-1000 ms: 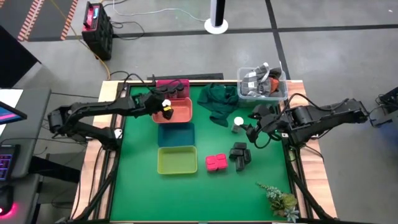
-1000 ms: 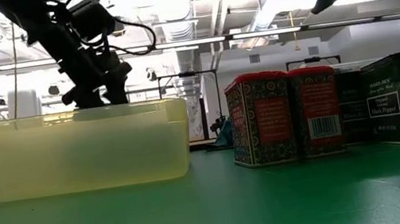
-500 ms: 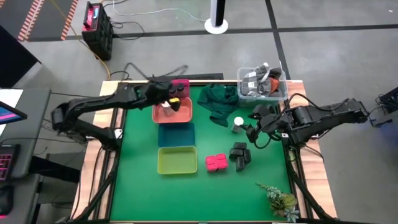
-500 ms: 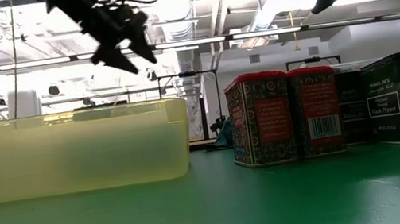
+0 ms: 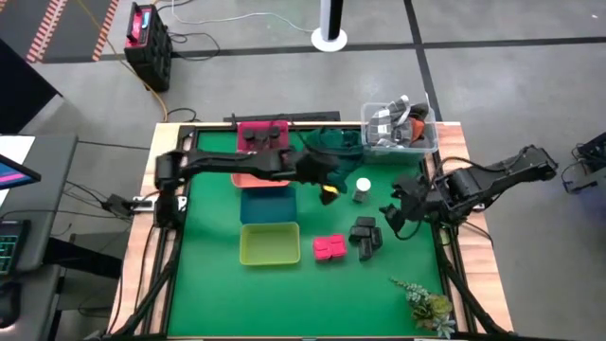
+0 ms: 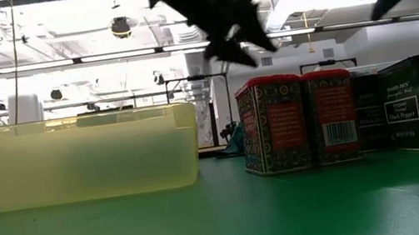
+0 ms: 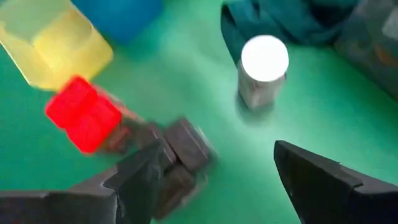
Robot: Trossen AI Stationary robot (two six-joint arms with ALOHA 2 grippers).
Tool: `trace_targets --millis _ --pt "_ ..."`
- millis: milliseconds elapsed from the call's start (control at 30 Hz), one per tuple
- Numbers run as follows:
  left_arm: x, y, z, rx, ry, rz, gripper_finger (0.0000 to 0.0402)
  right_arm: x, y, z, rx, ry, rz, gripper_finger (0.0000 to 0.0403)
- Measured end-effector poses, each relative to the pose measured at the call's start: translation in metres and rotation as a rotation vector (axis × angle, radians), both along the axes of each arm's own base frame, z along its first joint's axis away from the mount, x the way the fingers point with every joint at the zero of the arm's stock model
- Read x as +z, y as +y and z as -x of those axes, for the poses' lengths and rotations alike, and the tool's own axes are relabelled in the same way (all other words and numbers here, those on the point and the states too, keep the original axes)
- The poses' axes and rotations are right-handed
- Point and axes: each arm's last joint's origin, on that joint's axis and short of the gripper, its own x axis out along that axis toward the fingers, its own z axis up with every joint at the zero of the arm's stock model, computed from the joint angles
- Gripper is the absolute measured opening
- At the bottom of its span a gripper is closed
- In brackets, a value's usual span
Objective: Sort spices by type
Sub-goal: Put the white spice bottle into the orange bin
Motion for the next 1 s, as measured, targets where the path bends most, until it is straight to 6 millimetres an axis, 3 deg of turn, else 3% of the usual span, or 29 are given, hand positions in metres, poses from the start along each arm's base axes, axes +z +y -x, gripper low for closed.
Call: trace_targets --millis 200,433,733,1000 --pt "0.001 -0.004 -0.039 -0.106 -0.043 -0.02 0.0322 -0.002 0.014 0.01 0.001 0.023 -0.034 0.0327" --pt "-0.02 0.001 -0.066 -0.164 -0.053 0.017 0.0322 -0.003 0.021 0.014 -0.027 0.001 -0.066 0.0327" --pt "-0.036 0.005 -0.078 -0.167 -0.107 -0.023 0.0322 -0.003 0.022 0.014 -0.036 -0.004 -0.073 0.0327" --pt "-0.064 0.008 -0.087 -0.162 -0.078 -0.065 0.0322 -0.002 0.019 0.012 -0.055 -0.013 -0.076 0.0327"
